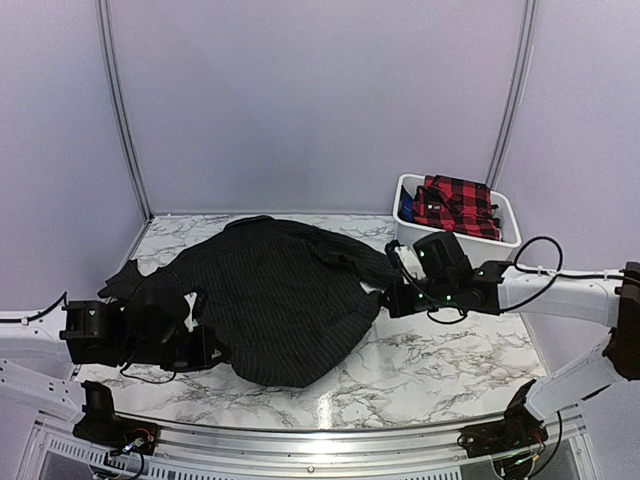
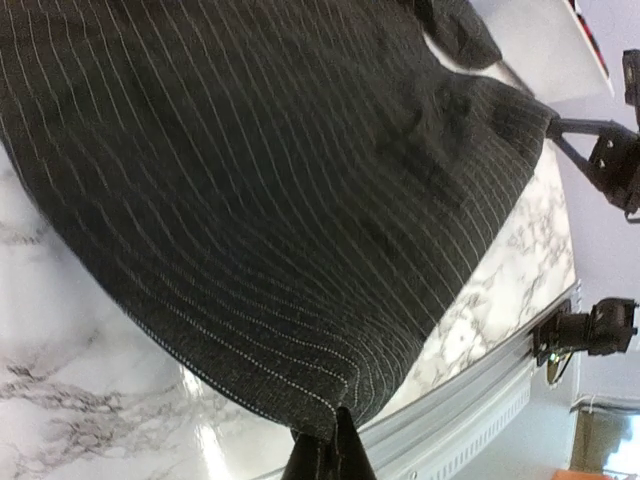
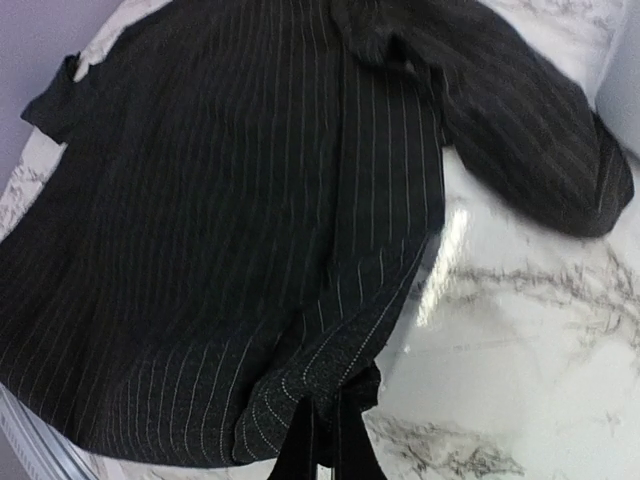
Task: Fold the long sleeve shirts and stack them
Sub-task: Pick up the flattened shirt from the center of the board, then place the flattened shirt at the center of the board.
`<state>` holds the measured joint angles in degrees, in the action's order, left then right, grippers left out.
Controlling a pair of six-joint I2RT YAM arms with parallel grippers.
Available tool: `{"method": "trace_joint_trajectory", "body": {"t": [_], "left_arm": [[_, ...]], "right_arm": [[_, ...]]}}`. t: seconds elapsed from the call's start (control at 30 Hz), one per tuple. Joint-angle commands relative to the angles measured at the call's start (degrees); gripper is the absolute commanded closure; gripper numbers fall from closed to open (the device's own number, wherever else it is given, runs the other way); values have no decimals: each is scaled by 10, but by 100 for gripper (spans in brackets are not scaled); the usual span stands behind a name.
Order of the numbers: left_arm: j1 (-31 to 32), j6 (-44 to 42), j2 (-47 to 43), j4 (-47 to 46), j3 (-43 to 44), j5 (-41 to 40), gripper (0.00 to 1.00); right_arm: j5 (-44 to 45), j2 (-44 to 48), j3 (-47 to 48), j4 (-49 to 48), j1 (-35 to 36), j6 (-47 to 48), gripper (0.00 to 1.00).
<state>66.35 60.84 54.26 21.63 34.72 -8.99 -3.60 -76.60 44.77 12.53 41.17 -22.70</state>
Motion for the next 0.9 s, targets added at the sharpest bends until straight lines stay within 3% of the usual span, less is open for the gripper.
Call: {"method": "trace_joint_trajectory", "body": {"t": [0.0,0.2,0.37,0.57,0.87], "left_arm": [[-101,-71,4,28,26,15,100],[-256,-146,106,7,29,78,100],[-286,-169,155,-17,34,122,100],[-284,-165,106,-10,17,201,100],[-210,-145,-10,115,42,319,100]], "right_arm": [[15,-65,106,44,-23,27,100],[-12,-218,205,2,-77,14,100],[-27,-295,248,3,-85,12,100],[-3,-249,233,66,-84,42,100],[-1,-83,205,292,-83,87,100]]}}
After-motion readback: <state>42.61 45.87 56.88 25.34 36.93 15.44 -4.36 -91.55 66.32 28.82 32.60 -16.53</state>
